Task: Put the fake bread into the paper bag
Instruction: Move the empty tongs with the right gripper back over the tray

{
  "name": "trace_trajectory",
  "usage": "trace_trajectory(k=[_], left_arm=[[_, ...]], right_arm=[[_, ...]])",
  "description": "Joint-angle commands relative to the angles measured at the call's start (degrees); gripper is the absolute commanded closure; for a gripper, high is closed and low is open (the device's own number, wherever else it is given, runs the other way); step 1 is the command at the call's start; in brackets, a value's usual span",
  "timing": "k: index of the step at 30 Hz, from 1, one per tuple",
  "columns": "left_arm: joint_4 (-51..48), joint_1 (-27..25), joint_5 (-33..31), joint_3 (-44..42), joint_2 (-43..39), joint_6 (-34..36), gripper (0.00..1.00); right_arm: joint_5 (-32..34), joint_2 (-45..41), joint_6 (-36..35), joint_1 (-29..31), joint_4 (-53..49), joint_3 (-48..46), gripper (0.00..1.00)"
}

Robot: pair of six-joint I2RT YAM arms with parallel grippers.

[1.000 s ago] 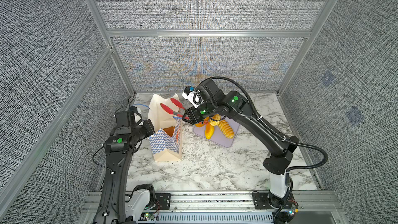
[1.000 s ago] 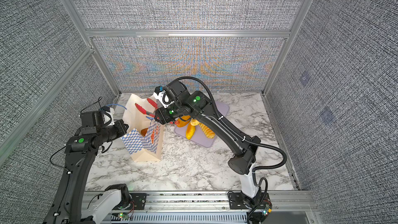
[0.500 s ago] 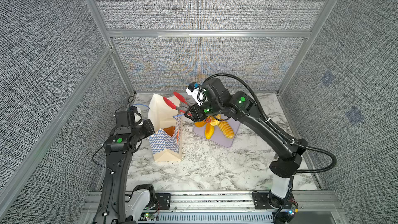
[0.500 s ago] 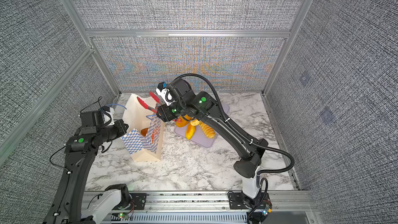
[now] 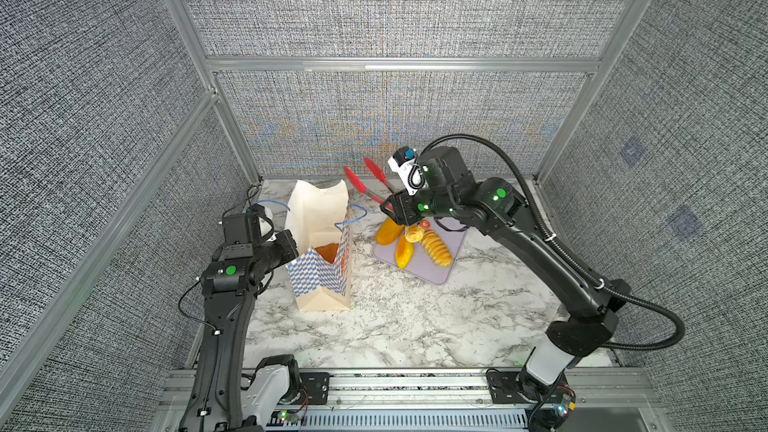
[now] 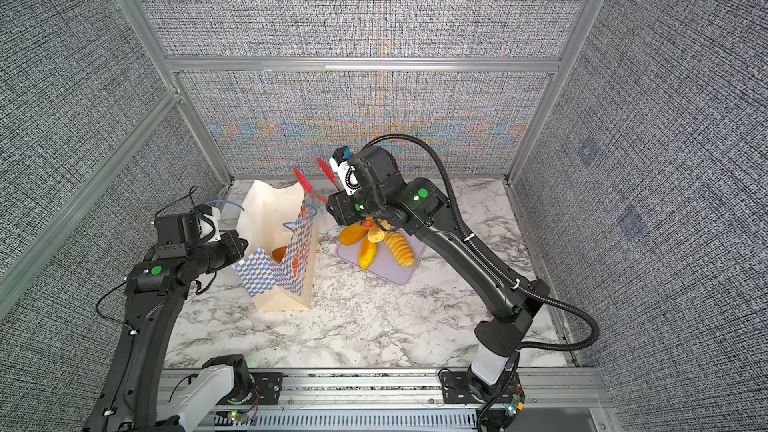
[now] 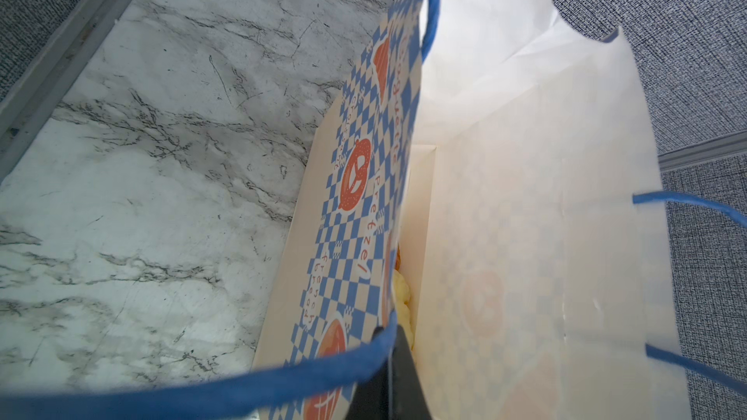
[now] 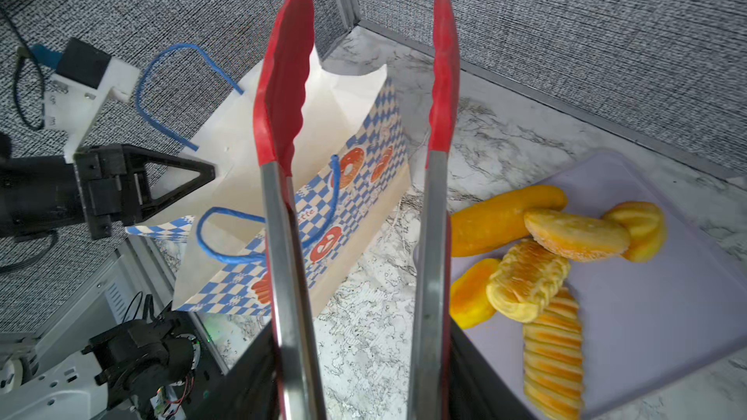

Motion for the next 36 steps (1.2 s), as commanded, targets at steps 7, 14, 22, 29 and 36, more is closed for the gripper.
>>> trace_trajectory(k=[7, 14, 22, 29, 36], left_arm=[[0.85, 0.12, 0.08, 0.30, 0.02, 0.37, 0.96], [0.78, 0.06, 0.08, 0.32, 0.02, 0.38, 0.96], [0.99, 0.09, 0.26, 0.40, 0.43, 0.34, 0.96], [0.95, 0.07, 0.30, 0.40, 0.18, 0.25, 0.96], [1.04, 0.06, 0.52, 0.49, 0.28, 0.22, 0.96]], right_arm=[[0.07, -4.81, 2.06, -5.30, 2.71, -7.16, 0.42], [-0.98, -7.08, 3.96, -10.42, 1.15, -14.45, 0.43], [-2.38, -10.45, 4.35, -14.78, 1.46, -24.68, 0.44], [-2.59, -11.01, 4.71, -16.28, 1.59, -30.20, 0.44], [-4.50, -10.08, 6.18, -16.45, 1.76, -32.21, 0.45]])
